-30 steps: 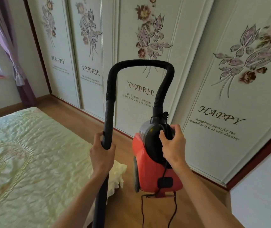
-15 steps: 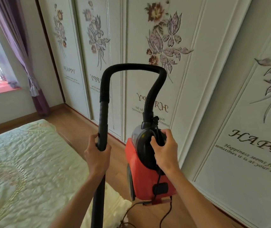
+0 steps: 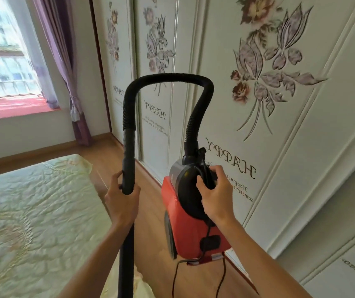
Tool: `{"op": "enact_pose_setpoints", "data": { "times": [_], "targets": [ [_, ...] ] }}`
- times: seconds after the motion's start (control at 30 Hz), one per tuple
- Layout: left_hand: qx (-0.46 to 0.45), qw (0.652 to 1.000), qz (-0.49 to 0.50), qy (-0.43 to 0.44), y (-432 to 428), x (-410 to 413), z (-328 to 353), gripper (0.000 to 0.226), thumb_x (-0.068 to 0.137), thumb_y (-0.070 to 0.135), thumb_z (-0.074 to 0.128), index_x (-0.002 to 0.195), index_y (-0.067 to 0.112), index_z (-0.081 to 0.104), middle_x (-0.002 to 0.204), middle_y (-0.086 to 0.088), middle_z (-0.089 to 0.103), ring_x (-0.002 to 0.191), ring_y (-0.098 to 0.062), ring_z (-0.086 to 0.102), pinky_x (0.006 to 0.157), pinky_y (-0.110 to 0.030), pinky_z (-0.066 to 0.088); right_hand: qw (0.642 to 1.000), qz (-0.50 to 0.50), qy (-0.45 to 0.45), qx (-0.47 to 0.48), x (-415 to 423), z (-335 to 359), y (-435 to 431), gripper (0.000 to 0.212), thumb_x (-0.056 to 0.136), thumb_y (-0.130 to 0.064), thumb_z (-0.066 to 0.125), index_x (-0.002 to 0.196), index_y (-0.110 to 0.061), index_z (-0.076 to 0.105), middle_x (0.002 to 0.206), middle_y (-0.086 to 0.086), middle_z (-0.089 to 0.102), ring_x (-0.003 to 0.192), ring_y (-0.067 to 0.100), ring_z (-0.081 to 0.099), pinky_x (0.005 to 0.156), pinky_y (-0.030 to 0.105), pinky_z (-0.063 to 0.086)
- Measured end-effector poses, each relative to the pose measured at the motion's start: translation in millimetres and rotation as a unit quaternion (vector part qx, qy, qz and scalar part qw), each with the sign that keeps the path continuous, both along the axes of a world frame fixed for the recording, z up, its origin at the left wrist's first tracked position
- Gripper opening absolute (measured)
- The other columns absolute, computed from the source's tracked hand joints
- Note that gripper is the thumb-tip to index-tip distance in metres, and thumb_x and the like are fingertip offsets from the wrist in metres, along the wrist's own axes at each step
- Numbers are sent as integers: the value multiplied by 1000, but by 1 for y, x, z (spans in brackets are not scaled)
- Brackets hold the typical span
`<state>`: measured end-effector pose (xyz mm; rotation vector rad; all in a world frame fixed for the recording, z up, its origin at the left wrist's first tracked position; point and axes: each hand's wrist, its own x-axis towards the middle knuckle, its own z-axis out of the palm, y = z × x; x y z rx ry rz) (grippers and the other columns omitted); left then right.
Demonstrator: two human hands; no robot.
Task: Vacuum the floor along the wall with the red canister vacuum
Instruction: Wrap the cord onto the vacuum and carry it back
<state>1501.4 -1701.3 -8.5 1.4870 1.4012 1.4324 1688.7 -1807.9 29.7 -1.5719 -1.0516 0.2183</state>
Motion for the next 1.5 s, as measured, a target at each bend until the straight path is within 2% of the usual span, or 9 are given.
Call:
{"op": "enact_pose_setpoints", "data": {
  "times": [0.23, 0.37, 0.67, 0.77, 0.93, 1.03, 1.2, 1.33, 1.5],
  "targets": [
    [-10, 999, 39, -7, 92, 47, -13, 50, 85, 16, 74, 130, 18, 51, 97, -12, 70, 69, -16, 65, 57, -13, 42, 998, 60, -5, -18, 51, -2, 115, 21, 96, -25, 66, 93, -38, 49, 75, -7, 60, 59, 10, 55, 54, 22, 45],
    [-13, 997, 72, -6, 136, 61, -16, 50, 85, 16, 74, 129, 19, 52, 101, -14, 71, 78, -23, 68, 65, -18, 48, 996, 84, -10, -8, 69, 1, 176, 24, 96, -24, 66, 93, -39, 48, 73, -9, 59, 57, 6, 52, 51, 18, 42],
    [-19, 993, 116, -15, 245, 97, -24, 48, 85, 18, 74, 127, 24, 50, 86, 5, 67, 65, -4, 66, 50, -7, 45, 987, 158, 5, 1, 109, -7, 333, 22, 96, -25, 67, 90, -37, 48, 71, -6, 58, 58, 18, 54, 57, 23, 46],
    [-16, 989, 143, -22, 289, 112, -28, 46, 86, 19, 73, 126, 25, 51, 83, 16, 62, 67, -3, 66, 55, -10, 48, 981, 192, 11, -4, 121, -16, 395, 22, 95, -26, 66, 89, -37, 47, 71, -5, 57, 57, 18, 54, 57, 23, 45],
    [-25, 977, 208, -39, 360, 129, -32, 41, 86, 22, 75, 119, 27, 52, 84, 0, 69, 68, -15, 70, 64, -31, 61, 970, 242, 5, -6, 132, -15, 498, 18, 96, -24, 66, 94, -30, 49, 76, -4, 60, 62, 21, 58, 64, 33, 53],
    [-26, 969, 243, -37, 397, 128, -29, 42, 85, 18, 75, 120, 24, 53, 86, -2, 69, 72, -16, 70, 68, -32, 60, 962, 272, 5, -9, 131, -14, 553, 18, 95, -26, 66, 96, -30, 49, 78, -4, 61, 65, 25, 61, 69, 43, 59],
    [-17, 958, 283, -38, 470, 123, -24, 42, 84, 16, 76, 120, 20, 56, 88, 0, 69, 76, -13, 69, 67, -17, 53, 957, 289, 5, 1, 123, -14, 646, 17, 95, -28, 67, 100, -30, 50, 84, -2, 63, 73, 31, 66, 69, 51, 61],
    [-23, 957, 287, -35, 540, 112, -30, 44, 83, 18, 77, 121, 19, 55, 90, 0, 70, 76, -14, 70, 70, -24, 59, 955, 295, 30, -6, 105, -20, 721, 18, 94, -28, 68, 101, -27, 51, 86, 1, 64, 76, 34, 66, 71, 57, 60],
    [-20, 961, 273, -24, 646, 90, -33, 43, 83, 17, 77, 120, 16, 56, 83, 13, 64, 70, -5, 67, 61, -6, 52, 958, 285, 37, 7, 80, -25, 818, 17, 93, -22, 69, 98, -24, 53, 82, -3, 63, 73, 26, 64, 72, 48, 61]
  ]
}}
